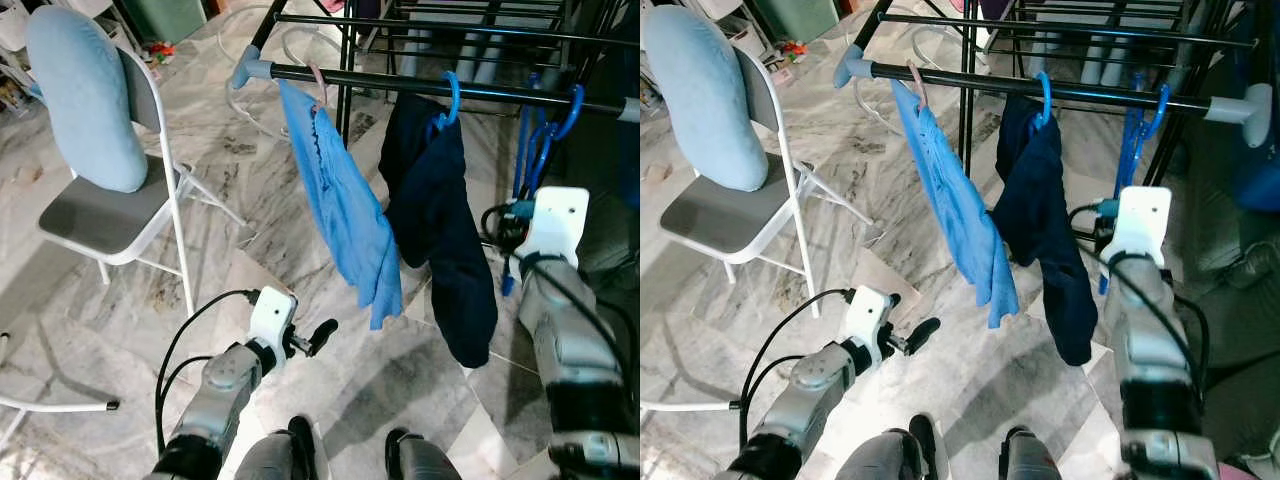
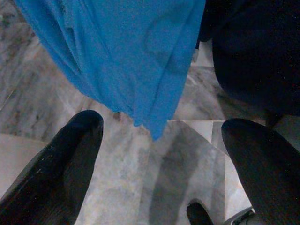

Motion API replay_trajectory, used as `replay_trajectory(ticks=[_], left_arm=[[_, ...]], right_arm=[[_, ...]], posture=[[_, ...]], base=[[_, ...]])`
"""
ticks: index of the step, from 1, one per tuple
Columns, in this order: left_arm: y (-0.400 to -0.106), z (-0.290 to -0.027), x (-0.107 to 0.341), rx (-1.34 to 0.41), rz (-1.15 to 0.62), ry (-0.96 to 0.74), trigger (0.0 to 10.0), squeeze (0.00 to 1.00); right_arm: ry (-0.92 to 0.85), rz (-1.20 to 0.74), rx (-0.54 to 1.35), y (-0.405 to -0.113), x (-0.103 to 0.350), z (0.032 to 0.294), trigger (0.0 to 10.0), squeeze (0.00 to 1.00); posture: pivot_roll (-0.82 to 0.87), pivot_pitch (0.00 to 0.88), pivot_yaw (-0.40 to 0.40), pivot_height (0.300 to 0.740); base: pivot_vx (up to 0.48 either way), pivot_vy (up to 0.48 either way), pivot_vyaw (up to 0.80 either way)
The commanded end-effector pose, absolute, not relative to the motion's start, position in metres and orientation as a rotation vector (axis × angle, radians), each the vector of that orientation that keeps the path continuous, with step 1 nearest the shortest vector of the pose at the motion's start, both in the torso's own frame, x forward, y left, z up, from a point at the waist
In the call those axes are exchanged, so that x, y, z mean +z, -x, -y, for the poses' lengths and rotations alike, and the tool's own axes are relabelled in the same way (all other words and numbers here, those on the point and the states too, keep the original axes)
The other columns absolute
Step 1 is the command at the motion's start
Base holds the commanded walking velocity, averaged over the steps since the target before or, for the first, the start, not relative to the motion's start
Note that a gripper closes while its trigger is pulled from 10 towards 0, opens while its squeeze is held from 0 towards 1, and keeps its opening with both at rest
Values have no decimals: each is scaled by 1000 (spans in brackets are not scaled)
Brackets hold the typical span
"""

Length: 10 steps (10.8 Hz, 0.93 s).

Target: Hang hanger

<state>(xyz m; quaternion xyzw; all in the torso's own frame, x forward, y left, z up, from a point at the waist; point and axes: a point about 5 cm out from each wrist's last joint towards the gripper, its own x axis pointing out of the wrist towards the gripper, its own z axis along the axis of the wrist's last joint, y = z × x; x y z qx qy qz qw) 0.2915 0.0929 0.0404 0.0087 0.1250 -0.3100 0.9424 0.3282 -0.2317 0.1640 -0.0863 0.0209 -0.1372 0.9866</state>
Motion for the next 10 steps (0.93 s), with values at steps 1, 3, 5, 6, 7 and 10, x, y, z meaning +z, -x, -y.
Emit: replay_trajectory(ticks=[1, 3, 5, 6, 7, 10], left_arm=[[-287, -97, 32, -630, -289, -27, 10000, 0], [-291, -96, 32, -631, -284, -28, 10000, 0], [-298, -97, 37, -583, -249, -32, 10000, 0], [-301, -99, 36, -536, -235, -58, 10000, 0], [-303, -101, 36, -489, -230, -57, 10000, 0], [-303, -107, 30, -419, -231, -56, 10000, 0]], right_arm=[[198, -28, -270, -322, 161, 226, 10000, 1000], [271, 13, -260, -308, 152, 217, 10000, 1000], [253, 28, -263, -294, 142, 204, 10000, 1000], [231, -15, -262, -286, 127, 195, 10000, 1000], [185, -73, -269, -279, 111, 188, 10000, 1000], [225, -86, -176, -281, 99, 174, 10000, 1000]], posture=[[-118, 205, 153, 740], [-136, 189, 154, 740], [-144, 178, 146, 740], [-139, 155, 131, 740], [-134, 140, 124, 740], [-112, 119, 92, 740]], base=[[0, 0, 0], [0, 0, 0], [0, 0, 0], [0, 0, 0], [0, 0, 0], [0, 0, 0]])
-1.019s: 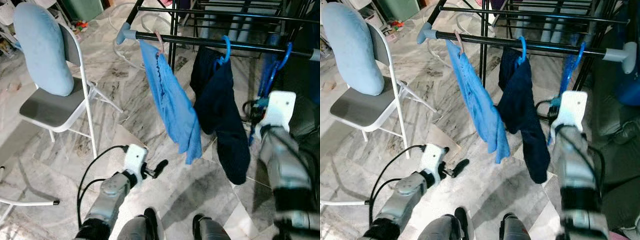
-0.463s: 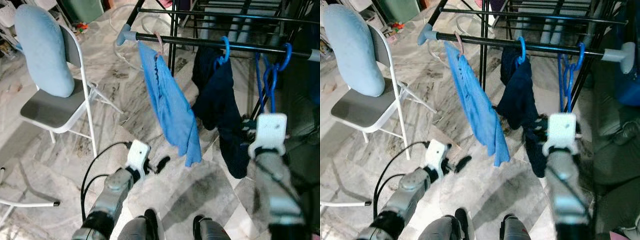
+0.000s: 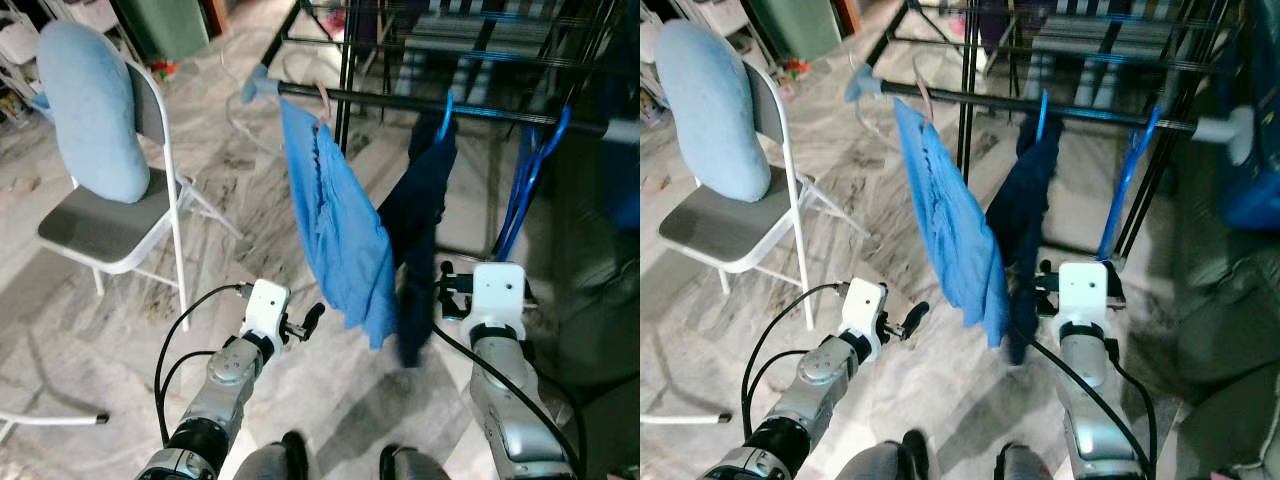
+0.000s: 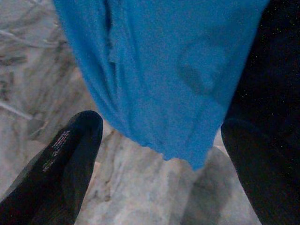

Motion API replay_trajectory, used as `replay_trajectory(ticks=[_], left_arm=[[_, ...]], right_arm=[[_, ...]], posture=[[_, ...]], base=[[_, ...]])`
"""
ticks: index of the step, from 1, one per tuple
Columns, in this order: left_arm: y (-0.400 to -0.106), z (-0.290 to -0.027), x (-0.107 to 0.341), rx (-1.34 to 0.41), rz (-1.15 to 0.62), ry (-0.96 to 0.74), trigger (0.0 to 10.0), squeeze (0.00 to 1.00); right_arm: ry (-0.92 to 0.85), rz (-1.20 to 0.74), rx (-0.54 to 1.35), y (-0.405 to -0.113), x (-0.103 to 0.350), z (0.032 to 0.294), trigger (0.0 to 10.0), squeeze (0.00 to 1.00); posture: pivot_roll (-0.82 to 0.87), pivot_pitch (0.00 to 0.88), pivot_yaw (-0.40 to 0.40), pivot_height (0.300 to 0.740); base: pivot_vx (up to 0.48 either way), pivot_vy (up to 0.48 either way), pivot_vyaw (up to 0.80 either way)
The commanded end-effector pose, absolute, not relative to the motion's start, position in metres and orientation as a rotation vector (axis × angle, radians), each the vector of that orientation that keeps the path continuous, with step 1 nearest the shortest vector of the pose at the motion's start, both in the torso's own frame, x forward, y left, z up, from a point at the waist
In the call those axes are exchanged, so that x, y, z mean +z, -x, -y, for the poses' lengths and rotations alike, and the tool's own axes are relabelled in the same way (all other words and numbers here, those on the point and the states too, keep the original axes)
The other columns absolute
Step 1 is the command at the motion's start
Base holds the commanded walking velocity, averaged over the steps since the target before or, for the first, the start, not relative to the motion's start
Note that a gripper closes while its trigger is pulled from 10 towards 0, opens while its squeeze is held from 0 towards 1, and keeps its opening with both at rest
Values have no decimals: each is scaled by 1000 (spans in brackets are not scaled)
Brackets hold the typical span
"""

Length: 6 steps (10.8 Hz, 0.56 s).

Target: Hang hanger

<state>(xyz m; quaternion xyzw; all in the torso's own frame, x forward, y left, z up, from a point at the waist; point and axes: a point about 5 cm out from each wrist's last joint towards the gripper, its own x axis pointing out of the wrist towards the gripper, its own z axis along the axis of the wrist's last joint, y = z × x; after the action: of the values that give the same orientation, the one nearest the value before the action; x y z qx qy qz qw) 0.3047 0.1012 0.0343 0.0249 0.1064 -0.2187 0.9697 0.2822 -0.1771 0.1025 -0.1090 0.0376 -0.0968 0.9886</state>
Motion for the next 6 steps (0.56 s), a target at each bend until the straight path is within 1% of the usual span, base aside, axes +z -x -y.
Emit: replay_trajectory(ticks=[1, 2, 3, 4, 5, 6], left_arm=[[-303, -110, 29, -395, -238, -41, 10000, 0], [-300, -114, 23, -362, -262, -41, 10000, 0], [-293, -121, 12, -341, -304, -64, 10000, 0], [-285, -128, 1, -319, -351, -91, 10000, 0], [-278, -134, -8, -308, -404, -110, 10000, 0], [-263, -143, -24, -298, -490, -161, 10000, 0]], right_arm=[[229, -103, -168, -282, 95, 175, 10000, 1000], [230, -140, -163, -282, 84, 179, 10000, 1000], [251, -214, -143, -276, 61, 182, 10000, 961], [240, -282, -114, -269, 42, 182, 10000, 78], [263, -329, -99, -265, 30, 181, 10000, 0], [226, -421, -53, -257, 8, 173, 10000, 0]], posture=[[-106, 115, 80, 740], [-97, 112, 66, 740], [-84, 109, 53, 740], [-76, 105, 46, 740], [-73, 104, 43, 740], [-71, 101, 42, 740]], base=[[0, 0, 0], [0, 0, 0], [0, 0, 0], [0, 0, 0], [0, 0, 0], [-240, 0, 0]])
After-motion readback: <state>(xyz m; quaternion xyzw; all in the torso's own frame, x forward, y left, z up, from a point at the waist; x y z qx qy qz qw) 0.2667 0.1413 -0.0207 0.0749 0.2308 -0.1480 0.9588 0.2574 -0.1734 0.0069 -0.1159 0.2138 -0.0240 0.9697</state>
